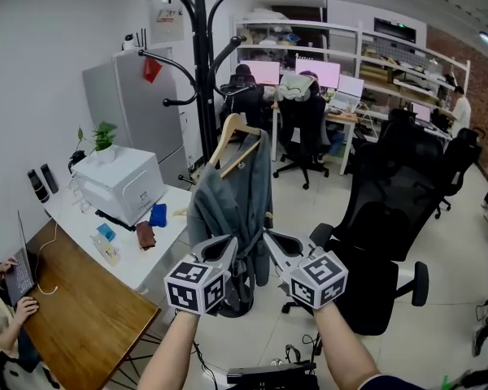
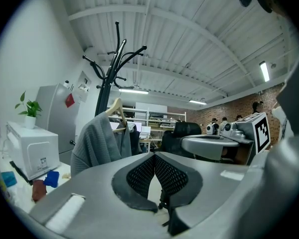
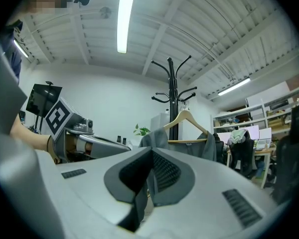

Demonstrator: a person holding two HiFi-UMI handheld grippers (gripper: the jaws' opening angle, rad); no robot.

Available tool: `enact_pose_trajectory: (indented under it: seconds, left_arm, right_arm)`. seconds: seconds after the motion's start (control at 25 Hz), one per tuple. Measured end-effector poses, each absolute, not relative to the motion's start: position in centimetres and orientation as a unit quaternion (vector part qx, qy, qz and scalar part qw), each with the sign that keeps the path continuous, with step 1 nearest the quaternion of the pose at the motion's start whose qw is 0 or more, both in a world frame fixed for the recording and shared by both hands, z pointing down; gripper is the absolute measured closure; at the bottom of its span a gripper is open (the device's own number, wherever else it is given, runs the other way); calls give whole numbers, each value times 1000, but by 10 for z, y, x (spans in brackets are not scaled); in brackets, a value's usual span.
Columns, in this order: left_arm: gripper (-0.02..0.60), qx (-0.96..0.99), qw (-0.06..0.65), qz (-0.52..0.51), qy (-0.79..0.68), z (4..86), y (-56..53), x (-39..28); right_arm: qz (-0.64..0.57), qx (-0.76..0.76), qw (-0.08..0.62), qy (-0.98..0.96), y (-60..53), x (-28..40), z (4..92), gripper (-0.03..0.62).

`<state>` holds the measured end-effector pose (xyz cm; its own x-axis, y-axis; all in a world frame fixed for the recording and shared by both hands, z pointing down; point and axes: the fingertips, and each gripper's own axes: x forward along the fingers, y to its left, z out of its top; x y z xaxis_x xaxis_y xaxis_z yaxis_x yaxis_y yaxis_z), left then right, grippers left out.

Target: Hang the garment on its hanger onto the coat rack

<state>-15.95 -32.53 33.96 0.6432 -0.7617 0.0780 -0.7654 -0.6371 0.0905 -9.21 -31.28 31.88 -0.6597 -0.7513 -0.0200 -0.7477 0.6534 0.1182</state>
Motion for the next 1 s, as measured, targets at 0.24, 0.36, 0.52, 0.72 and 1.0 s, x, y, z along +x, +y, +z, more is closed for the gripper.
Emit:
enact_pose_trajectory:
  seconds: [0.24,0.36,0.52,0.72,1.0]
  left_arm:
    - [577,901,70,21,-427,347,-325,-160]
    - [577,901,73,23,-428,350,-324,-160]
    - [577,899,75,23,-430,352,-324,-160]
    - [577,898,79,25,-431,355,-325,-160]
    - [577,898,83,26,-432,357,-325,-160]
  right_arm:
    - [-57,410,20,-910,-311,-92,322,594]
    - [-58,409,23,-910,-310,-92,322,594]
    - [-57,408,26,-911,-309,-92,325,594]
    - [-56,406,27,-912,-309,-92,326,594]
    - [-54,407,27,-912,-308,-92,327,594]
